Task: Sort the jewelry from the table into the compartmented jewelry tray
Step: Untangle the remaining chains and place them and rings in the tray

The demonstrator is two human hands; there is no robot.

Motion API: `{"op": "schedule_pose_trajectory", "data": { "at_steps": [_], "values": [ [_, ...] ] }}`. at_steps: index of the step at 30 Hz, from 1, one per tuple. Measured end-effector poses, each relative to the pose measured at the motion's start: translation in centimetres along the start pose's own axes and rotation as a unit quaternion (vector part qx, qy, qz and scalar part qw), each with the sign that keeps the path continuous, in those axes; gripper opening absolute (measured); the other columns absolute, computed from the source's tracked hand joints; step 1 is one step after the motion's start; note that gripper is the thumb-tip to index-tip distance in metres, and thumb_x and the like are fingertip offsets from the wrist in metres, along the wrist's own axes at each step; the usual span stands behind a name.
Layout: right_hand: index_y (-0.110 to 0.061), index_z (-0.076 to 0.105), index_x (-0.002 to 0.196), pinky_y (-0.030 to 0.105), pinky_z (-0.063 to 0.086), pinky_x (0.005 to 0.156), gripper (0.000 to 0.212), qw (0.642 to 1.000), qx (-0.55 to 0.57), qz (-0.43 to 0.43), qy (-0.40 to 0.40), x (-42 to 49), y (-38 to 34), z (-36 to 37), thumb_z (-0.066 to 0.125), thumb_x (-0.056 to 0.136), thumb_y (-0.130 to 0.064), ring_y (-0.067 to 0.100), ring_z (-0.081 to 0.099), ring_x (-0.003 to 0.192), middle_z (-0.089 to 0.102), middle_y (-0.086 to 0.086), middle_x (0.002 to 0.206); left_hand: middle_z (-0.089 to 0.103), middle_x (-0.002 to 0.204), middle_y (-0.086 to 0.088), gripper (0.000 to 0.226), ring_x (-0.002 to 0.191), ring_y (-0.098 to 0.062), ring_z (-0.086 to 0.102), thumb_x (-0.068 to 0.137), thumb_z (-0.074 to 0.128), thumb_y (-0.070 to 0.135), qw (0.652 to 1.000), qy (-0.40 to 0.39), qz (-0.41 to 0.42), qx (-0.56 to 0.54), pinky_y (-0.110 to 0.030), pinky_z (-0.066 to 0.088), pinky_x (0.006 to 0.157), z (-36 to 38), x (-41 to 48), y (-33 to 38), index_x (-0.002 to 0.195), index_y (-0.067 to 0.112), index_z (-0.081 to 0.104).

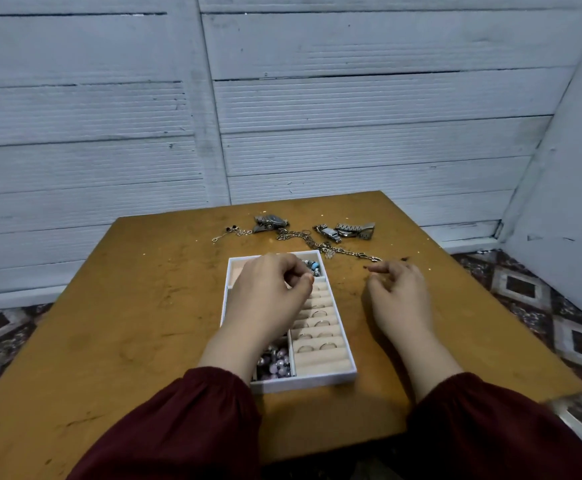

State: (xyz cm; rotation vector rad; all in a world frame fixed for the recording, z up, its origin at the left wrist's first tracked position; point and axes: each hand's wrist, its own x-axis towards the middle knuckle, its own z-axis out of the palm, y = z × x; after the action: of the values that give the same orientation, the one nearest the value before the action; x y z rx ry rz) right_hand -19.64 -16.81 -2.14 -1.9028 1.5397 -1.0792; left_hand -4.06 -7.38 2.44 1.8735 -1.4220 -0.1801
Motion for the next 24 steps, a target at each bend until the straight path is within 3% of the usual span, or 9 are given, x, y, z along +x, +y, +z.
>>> {"op": "schedule_pose_trajectory", "data": {
  "at_steps": [5,9,13,16,21,24],
  "values": [
    [-0.019,0.066,0.104,0.023,0.033,0.077,0.017,1.0,0.016,0.022,-0.001,2.1,0.1,-0.7,0.056,0.091,-0.017,0.013,0.046,0.095,0.051,0.003,0.107,0.067,0.074,0.007,0.01,0.073,-0.009,0.06,0.085,0.062,0.026,0.999,-0.033,0.019,-0.014,-0.032,0.051,0.068,0.5,3.3,0.3,0.077,0.024,0.068],
    [-0.022,0.066,0.102,0.02,0.027,0.071,0.015,0.999,-0.025,-0.014,-0.043,4.1,-0.4,0.2,0.059,0.089,-0.018,0.013,0.045,0.09,0.049,0.001,0.099,0.066,0.072,0.004,0.009,0.063,-0.005,0.054,0.086,0.063,0.023,0.998,-0.052,0.011,-0.018,-0.024,0.044,0.059,0.8,6.3,-0.3,0.079,0.021,0.069],
    [-0.026,0.065,0.097,0.025,0.041,0.071,0.01,0.982,-0.119,-0.039,-0.139,6.7,-1.4,1.4,0.062,0.088,-0.025,0.016,0.056,0.086,0.063,-0.002,0.098,0.06,0.065,0.006,0.008,0.055,-0.001,0.05,0.086,0.065,0.021,0.996,-0.073,-0.012,-0.057,-0.02,0.039,0.055,1.2,9.1,-1.6,0.08,0.018,0.07],
    [-0.028,0.066,0.093,0.026,0.043,0.068,0.007,0.976,-0.152,-0.051,-0.147,8.3,-2.4,2.7,0.061,0.088,-0.027,0.017,0.06,0.09,0.066,-0.005,0.094,0.056,0.06,0.008,0.007,0.054,-0.004,0.047,0.085,0.067,0.019,0.993,-0.065,-0.036,-0.09,-0.02,0.037,0.055,1.2,11.0,-2.8,0.081,0.014,0.07],
    [-0.027,0.068,0.086,0.026,0.042,0.068,0.009,0.966,-0.195,-0.043,-0.163,10.2,-3.7,5.3,0.065,0.084,-0.036,0.019,0.061,0.096,0.067,-0.005,0.097,0.071,0.083,-0.009,0.008,0.07,-0.015,0.059,0.084,0.069,0.018,0.992,-0.034,-0.057,-0.11,-0.028,0.049,0.072,0.6,13.6,-5.2,0.076,0.017,0.068],
    [-0.025,0.069,0.091,0.026,0.041,0.067,0.017,0.958,-0.237,-0.025,-0.157,10.9,-4.2,6.5,0.068,0.08,-0.038,0.022,0.062,0.095,0.067,-0.004,0.098,0.072,0.082,-0.005,0.007,0.076,-0.019,0.062,0.083,0.07,0.019,0.991,-0.016,-0.073,-0.108,-0.033,0.051,0.079,0.5,14.7,-6.9,0.075,0.018,0.069]
  ]
}}
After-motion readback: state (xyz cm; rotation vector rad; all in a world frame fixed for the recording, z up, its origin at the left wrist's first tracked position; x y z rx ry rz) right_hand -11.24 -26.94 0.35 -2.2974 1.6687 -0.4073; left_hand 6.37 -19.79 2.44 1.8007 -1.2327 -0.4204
